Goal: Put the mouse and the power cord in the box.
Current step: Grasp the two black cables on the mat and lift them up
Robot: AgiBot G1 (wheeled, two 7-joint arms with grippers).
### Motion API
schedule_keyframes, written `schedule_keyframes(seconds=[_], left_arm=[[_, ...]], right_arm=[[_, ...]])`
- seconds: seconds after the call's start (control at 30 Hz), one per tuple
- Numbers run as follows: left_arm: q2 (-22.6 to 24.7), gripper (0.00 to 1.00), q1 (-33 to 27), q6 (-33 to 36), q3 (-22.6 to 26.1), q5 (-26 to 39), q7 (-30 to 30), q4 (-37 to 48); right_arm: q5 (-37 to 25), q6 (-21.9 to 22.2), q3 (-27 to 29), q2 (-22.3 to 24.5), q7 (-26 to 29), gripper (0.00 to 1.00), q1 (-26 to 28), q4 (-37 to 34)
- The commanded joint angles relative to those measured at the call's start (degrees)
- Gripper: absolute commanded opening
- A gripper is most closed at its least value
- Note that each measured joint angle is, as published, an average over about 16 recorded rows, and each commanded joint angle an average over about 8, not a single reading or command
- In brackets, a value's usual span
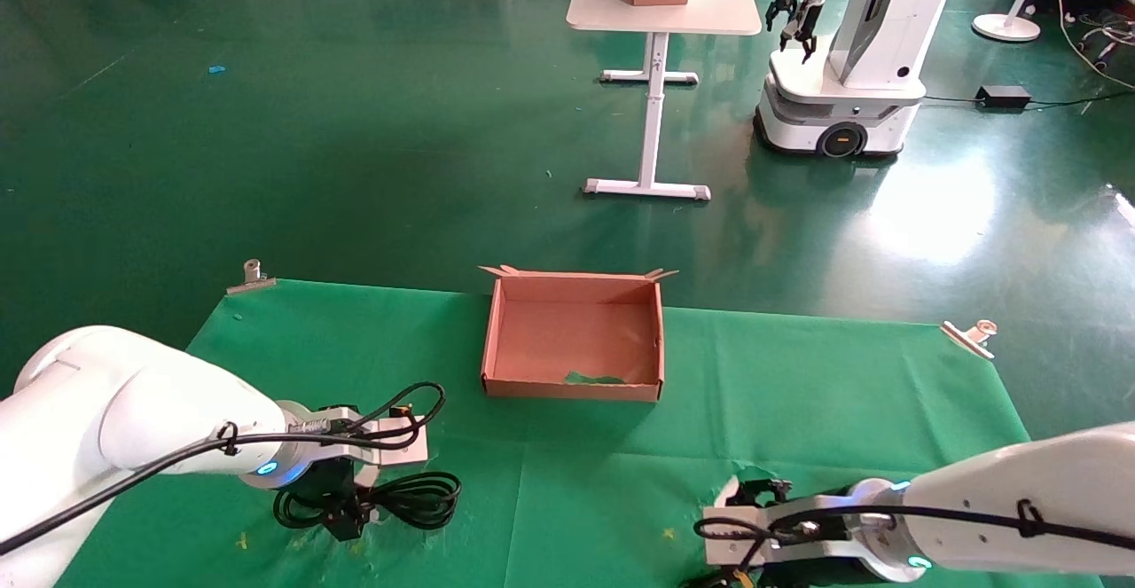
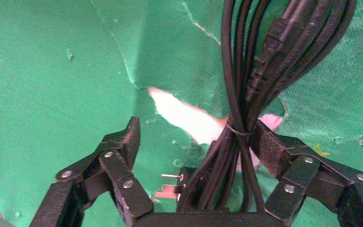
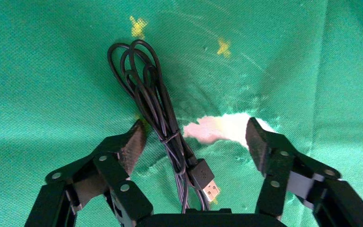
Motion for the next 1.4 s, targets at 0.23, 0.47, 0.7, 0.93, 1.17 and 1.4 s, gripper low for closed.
schedule_keyframes(seconds=[0.23,0.47,0.7,0.93,1.17,1.4], left_arm=[[0.0,0.00,0.0,0.0,0.0,0.0,0.0,0.0],[0.0,0.00,0.0,0.0,0.0,0.0,0.0,-0.1],[0.0,0.00,0.0,0.0,0.0,0.0,0.0,-0.1],[0.0,0.00,0.0,0.0,0.0,0.1,0.0,-0.1],[-1.5,0.00,-1.1,1.0,-0.9,-1.0,0.0,-0.7],[-5.0,0.00,-6.1,5.7,-5.0,-7.7,-0.2,-3.0]], right_arm=[[0.0,0.0,0.0,0.1,0.0,0.00,0.0,0.2],[0.0,0.0,-0.1,0.1,-0.1,0.00,0.0,0.2],[0.0,0.0,-0.1,0.1,-0.1,0.00,-0.1,0.2],[0.0,0.0,-0.1,0.2,-0.1,0.00,-0.1,0.3],[0.6,0.3,0.5,0.4,-0.2,0.00,0.5,0.4],[3.5,1.1,3.5,1.6,0.2,0.00,3.7,0.1]])
